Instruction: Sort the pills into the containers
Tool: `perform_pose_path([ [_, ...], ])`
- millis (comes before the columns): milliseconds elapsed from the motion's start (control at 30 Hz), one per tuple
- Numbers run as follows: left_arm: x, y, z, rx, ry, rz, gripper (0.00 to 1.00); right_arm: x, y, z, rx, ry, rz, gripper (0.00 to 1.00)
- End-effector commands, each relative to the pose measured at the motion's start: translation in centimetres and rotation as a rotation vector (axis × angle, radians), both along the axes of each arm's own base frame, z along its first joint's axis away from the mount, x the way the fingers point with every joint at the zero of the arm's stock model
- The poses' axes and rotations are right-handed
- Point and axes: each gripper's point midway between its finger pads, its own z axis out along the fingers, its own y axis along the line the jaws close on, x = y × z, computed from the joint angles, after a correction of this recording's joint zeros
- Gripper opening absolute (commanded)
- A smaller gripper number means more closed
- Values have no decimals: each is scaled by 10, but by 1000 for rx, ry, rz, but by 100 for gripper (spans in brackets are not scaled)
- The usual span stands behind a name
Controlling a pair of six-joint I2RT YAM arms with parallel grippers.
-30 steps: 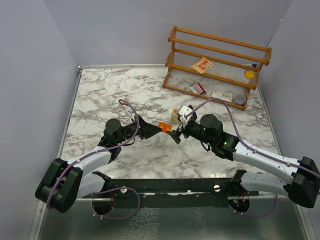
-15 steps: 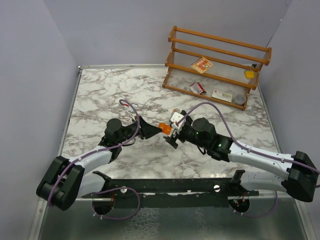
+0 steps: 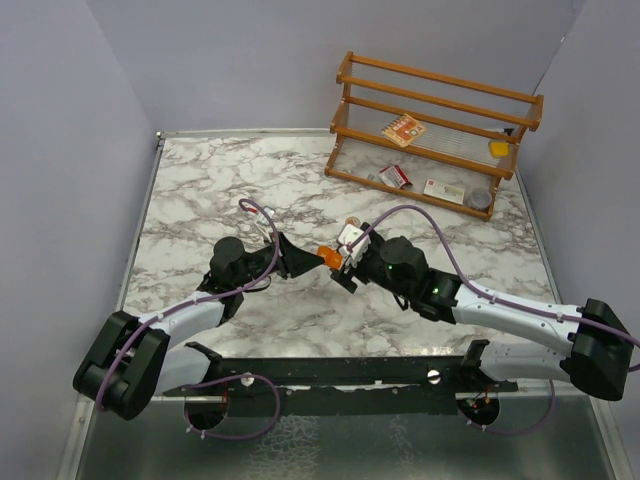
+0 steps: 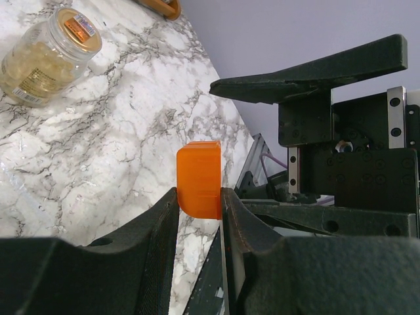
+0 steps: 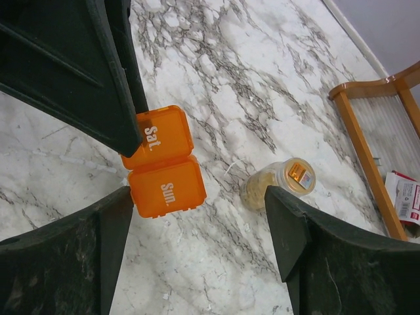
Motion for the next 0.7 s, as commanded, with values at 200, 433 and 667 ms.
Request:
perform_pose_path([
  [200, 3, -1, 10, -19, -31, 9, 0, 1, 4, -2, 2, -11, 4, 68],
  [433, 1, -1, 9, -18, -28, 3, 0, -5, 11, -3, 12, 2, 52, 46],
  [667, -2, 0, 7, -10, -37, -8, 0, -12, 18, 4, 45, 16, 95, 39],
])
